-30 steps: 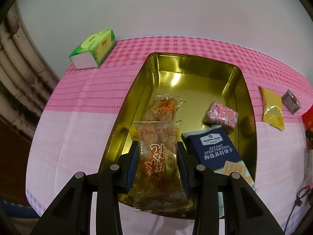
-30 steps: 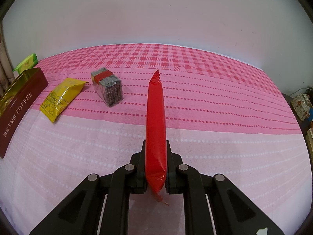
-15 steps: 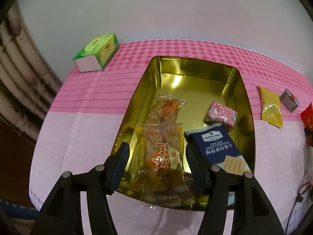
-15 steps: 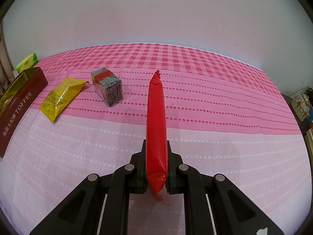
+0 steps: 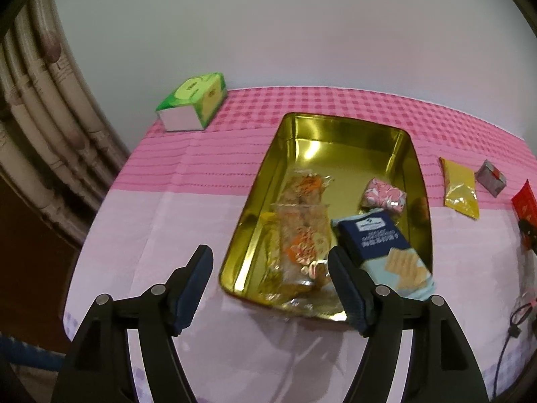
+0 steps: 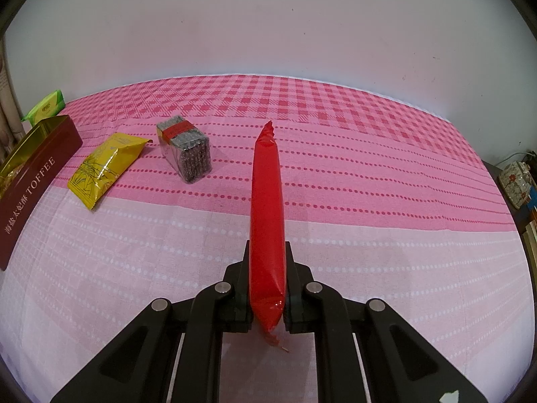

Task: Organize snacks
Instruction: 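Carry the snack bag into the tin with the left gripper and release, then carry the red packet into the tin with the right gripper and release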

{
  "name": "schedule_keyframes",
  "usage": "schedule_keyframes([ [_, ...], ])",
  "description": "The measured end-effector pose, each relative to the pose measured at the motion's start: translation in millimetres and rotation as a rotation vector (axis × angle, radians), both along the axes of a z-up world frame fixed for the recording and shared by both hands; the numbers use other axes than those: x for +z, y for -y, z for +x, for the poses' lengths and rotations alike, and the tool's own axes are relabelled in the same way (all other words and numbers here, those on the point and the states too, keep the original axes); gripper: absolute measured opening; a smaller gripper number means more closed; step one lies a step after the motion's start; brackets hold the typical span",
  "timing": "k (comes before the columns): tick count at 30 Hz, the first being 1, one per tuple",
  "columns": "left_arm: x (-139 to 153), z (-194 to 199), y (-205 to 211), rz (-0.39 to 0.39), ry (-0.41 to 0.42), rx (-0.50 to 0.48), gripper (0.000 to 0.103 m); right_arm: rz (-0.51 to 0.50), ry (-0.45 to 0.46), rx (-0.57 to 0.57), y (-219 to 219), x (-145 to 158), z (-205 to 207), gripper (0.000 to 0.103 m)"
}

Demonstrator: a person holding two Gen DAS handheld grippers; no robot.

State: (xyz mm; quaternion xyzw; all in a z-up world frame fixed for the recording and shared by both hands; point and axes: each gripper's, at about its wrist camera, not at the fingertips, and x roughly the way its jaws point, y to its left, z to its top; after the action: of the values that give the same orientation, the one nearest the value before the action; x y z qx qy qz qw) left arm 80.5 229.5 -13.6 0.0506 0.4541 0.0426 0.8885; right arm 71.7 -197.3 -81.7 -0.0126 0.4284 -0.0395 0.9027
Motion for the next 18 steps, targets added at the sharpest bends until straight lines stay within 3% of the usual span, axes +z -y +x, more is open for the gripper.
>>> schedule_keyframes([
  [9,1,-17,-13,0.018,0.01,0.05,0.074,0.004,-0.004,-0.013,-5,4,-2,0.011],
  [18,-3,-22,-24,0.001,-0.002,0.081,0.077,-0.018,0.037,0.082,-48,36,-6,0.011],
])
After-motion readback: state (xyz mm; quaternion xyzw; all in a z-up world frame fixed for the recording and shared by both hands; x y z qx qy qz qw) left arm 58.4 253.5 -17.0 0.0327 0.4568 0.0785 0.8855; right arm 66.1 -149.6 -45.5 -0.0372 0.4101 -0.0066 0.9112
